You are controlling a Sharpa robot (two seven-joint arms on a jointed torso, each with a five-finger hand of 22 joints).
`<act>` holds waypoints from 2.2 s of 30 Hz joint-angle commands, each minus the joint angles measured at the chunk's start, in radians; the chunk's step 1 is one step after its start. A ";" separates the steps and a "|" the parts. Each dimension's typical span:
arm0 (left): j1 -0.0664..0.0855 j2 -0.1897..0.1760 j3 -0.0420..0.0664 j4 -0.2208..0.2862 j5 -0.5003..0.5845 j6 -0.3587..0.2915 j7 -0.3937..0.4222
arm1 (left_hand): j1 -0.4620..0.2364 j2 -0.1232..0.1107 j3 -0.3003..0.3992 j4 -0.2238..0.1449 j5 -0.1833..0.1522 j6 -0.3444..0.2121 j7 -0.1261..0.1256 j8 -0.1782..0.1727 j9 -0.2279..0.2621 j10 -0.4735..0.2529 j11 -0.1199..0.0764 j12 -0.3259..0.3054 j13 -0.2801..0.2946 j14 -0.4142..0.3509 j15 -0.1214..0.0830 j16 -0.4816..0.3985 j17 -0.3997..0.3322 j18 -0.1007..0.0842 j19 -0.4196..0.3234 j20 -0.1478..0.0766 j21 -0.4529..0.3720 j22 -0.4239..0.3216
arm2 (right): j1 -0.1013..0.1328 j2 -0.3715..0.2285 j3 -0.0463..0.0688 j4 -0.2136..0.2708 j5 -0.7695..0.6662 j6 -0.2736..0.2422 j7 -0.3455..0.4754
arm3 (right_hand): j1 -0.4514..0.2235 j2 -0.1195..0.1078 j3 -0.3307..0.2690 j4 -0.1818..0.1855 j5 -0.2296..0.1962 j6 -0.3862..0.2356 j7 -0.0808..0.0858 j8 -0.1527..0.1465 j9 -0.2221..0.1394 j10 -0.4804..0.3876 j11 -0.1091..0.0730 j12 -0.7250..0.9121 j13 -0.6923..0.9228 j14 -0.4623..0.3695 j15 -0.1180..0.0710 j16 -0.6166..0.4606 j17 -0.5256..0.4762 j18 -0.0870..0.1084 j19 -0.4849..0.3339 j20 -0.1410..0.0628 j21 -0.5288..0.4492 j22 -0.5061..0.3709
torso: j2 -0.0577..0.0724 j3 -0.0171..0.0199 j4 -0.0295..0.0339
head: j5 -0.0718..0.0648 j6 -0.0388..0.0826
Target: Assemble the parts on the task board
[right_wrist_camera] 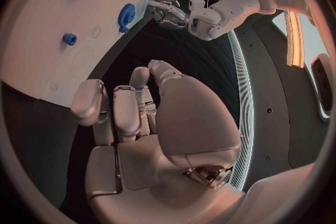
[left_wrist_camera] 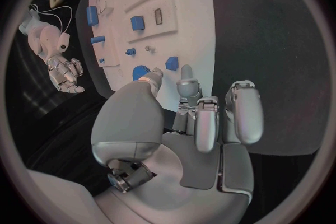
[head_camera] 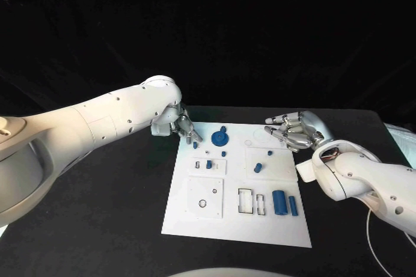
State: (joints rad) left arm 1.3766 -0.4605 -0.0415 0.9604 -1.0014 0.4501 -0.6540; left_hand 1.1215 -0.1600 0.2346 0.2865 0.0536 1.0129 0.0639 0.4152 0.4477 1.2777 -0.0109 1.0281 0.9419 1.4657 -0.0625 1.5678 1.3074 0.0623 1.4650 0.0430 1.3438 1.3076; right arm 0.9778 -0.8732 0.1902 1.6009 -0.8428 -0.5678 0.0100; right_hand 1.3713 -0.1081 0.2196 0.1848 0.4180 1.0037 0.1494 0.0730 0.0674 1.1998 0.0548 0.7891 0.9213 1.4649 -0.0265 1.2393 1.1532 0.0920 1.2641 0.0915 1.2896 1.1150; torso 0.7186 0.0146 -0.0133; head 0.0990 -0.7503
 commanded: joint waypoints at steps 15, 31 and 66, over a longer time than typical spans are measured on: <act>-0.002 0.000 0.000 0.014 -0.014 0.017 -0.005 | 0.036 0.018 0.025 -0.024 0.001 0.005 -0.003 0.001 0.018 0.008 -0.002 0.002 0.001 0.105 -0.011 0.003 0.263 -0.013 0.037 -0.008 0.004 0.145 | -0.001 0.002 0.000 0.002 -0.010 0.010 0.000 | -0.003 -0.006 0.005 0.000 0.006 -0.008 -0.001 -0.001 0.000 -0.008 0.001 -0.004 -0.001 0.014 0.008 -0.003 0.000 0.011 -0.006 0.000 -0.004 -0.001 | 0.000 -0.0004 0.0008 | -0.005 -0.003; -0.005 0.007 0.000 0.012 -0.011 0.014 -0.007 | 0.054 0.039 0.048 -0.036 0.000 0.007 -0.005 0.002 0.033 0.013 -0.004 0.009 0.008 0.105 -0.013 0.003 0.263 -0.015 0.039 -0.009 0.011 0.150 | -0.001 0.003 0.000 0.002 -0.010 0.012 0.000 | -0.003 -0.005 0.005 0.000 0.008 -0.008 -0.001 -0.001 0.000 -0.008 0.001 -0.004 -0.001 0.014 0.008 -0.003 0.000 0.011 -0.006 0.000 -0.004 -0.001 | 0.000 -0.0001 -0.0002 | -0.005 -0.008; -0.006 0.010 0.001 0.011 0.034 0.020 -0.005 | 0.137 0.076 0.134 -0.120 0.001 0.000 -0.017 0.007 0.085 0.019 -0.014 0.001 0.001 0.105 -0.019 0.003 0.263 -0.015 0.039 -0.016 0.009 0.154 | -0.002 0.007 0.000 0.000 -0.010 0.014 0.000 | -0.003 -0.005 0.005 0.000 0.008 -0.008 -0.001 -0.001 0.000 -0.008 0.001 -0.004 -0.001 0.014 0.008 -0.003 0.000 0.011 -0.006 0.000 -0.004 -0.001 | 0.000 0.0002 0.0001 | -0.005 -0.016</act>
State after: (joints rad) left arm 1.3702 -0.4531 -0.0414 0.9709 -0.9882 0.4528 -0.6606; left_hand 1.2481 -0.0869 0.3602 0.1695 0.0533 1.0160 0.0527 0.4189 0.5273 1.2954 -0.0216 1.0334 0.9439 1.4654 -0.0767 1.5678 1.3079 0.0622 1.4649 0.0358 1.3541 1.3081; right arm 0.9770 -0.8680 0.1902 1.5997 -0.8436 -0.5658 0.0078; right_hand 1.3713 -0.1081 0.2196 0.1848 0.4220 1.0044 0.1486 0.0730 0.0674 1.1980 0.0531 0.7891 0.9216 1.4650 -0.0265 1.2393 1.1531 0.0921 1.2641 0.0915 1.2897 1.1150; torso 0.7184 0.0146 -0.0132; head 0.0939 -0.7651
